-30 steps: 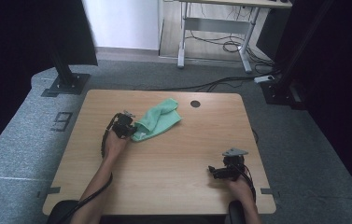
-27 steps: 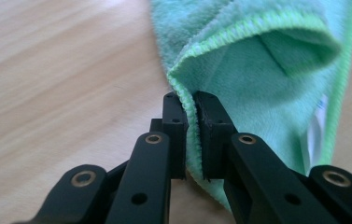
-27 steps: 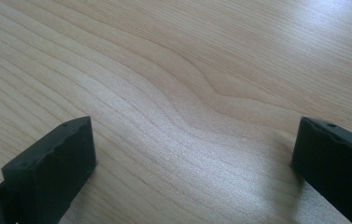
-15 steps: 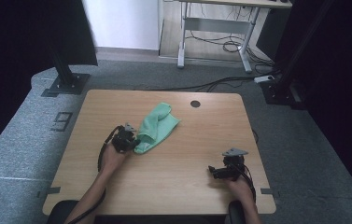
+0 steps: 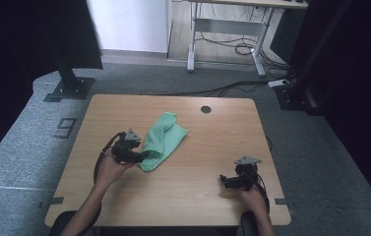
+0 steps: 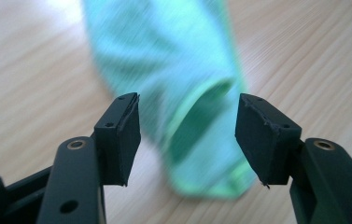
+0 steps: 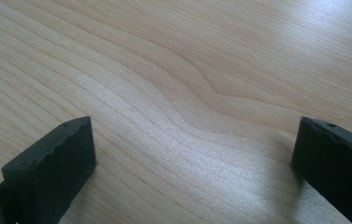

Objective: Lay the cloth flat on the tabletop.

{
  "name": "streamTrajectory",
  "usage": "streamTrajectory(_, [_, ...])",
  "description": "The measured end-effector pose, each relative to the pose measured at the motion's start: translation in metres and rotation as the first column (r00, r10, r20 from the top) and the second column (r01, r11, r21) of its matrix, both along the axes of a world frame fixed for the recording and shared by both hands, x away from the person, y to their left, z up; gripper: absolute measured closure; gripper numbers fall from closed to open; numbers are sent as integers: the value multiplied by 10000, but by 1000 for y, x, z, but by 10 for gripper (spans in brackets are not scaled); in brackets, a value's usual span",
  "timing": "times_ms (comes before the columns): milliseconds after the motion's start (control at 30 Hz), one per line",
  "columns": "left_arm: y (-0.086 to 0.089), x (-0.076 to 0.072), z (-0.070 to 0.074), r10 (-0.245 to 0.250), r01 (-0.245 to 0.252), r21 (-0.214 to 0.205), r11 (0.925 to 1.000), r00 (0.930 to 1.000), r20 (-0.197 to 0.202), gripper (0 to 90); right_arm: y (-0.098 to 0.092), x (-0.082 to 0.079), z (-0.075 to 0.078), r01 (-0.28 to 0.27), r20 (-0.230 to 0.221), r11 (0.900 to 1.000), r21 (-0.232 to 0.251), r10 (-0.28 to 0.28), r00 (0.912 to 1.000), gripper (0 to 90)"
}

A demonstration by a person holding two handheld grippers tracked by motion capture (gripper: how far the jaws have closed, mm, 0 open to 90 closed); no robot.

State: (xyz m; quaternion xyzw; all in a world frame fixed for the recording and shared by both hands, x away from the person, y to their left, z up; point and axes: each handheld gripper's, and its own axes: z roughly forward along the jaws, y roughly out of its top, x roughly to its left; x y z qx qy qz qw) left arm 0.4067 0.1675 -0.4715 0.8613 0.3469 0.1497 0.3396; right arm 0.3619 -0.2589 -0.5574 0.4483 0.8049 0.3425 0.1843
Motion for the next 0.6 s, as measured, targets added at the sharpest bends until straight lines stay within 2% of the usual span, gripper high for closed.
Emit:
streamTrajectory(100, [-22,8,-1,-426,426,136,9990,9991,-9,409,0,0,0,-2,1,10000,0,2,10000,0])
streamTrajectory(200, [-43,19,-10,-682,690,437,9967,9975,-208,422,0,0,0,-3,3,10000,1,3,10000,0])
streamTrajectory(267, [-55,27,-20,-691,721,794,9942,9968,-398,448,0,0,0,-1,4,10000,1,1,10000,0])
streamTrajectory(400, [-60,37,-37,-342,455,1341,9899,9957,-856,558,0,0,0,-3,2,10000,1,3,10000,0])
streamTrajectory(433, [-59,39,-41,-187,319,1401,9896,9953,-949,612,0,0,0,-2,1,10000,2,2,10000,0])
streamTrajectory(467, [-57,41,-43,-119,270,1381,9901,9940,-1088,734,0,0,0,-1,1,10000,4,1,10000,0])
streamTrajectory(500, [-54,42,-45,-49,199,1294,9914,9933,-1151,734,0,0,0,-1,1,10000,4,1,10000,0])
streamTrajectory(567, [-47,42,-42,73,35,960,9954,9937,-1118,841,0,0,0,1,1,10000,5,-1,10000,0])
streamTrajectory(600, [-43,42,-38,195,-114,809,9967,9949,-994,859,0,0,0,-1,0,10000,4,1,10000,0])
